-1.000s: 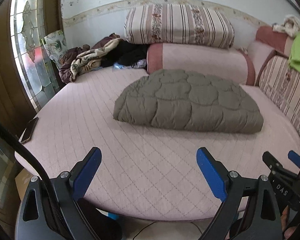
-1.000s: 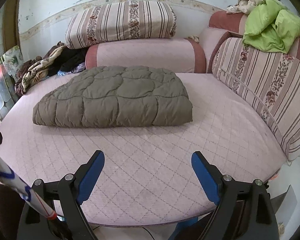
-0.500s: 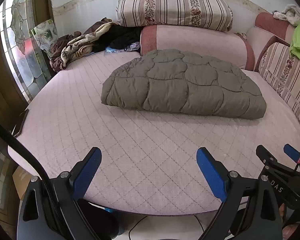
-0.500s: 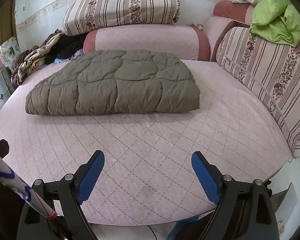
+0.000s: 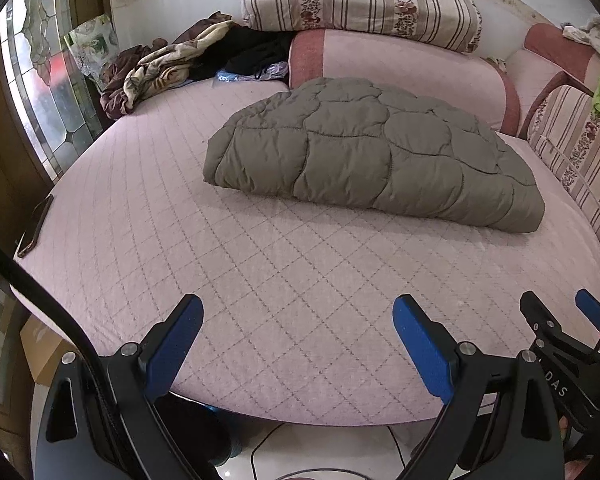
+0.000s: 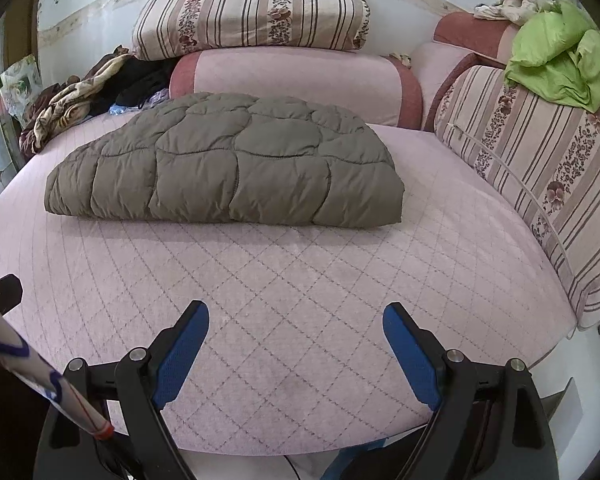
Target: Fold large clothes
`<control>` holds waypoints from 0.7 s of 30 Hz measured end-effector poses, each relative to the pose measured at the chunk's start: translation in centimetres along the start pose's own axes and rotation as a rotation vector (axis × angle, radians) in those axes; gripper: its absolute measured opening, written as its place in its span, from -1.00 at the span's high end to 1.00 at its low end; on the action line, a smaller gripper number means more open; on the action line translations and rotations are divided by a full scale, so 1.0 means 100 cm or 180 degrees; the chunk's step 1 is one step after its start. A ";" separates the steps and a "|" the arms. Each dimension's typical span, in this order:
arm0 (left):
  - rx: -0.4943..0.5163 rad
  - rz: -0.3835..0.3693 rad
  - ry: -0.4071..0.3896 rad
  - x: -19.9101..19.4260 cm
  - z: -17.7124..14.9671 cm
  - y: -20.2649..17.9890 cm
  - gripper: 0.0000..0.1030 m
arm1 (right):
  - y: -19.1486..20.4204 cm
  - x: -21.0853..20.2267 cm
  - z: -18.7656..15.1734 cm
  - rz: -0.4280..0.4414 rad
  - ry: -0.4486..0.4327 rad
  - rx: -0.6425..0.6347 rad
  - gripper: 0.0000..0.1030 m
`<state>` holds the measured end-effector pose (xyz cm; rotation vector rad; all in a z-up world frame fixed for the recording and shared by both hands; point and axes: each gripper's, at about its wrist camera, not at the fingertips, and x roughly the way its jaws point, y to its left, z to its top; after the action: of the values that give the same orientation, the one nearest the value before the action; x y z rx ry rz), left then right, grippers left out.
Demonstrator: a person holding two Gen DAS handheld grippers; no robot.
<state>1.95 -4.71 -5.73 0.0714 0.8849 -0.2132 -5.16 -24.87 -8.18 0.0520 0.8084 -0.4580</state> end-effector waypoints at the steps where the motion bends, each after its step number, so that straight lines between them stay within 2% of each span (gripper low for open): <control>1: -0.0007 -0.0007 0.0004 0.000 0.000 0.001 -0.85 | 0.001 0.000 0.000 0.0000 -0.0002 -0.0012 -0.78; 21: 0.0097 0.0118 -0.0028 0.002 -0.005 -0.001 -0.85 | 0.008 -0.001 -0.004 -0.0003 -0.0002 -0.0014 -0.79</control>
<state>1.67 -4.72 -6.25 0.1150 0.8708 -0.1922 -5.16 -24.03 -8.42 0.0475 0.8087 -0.4572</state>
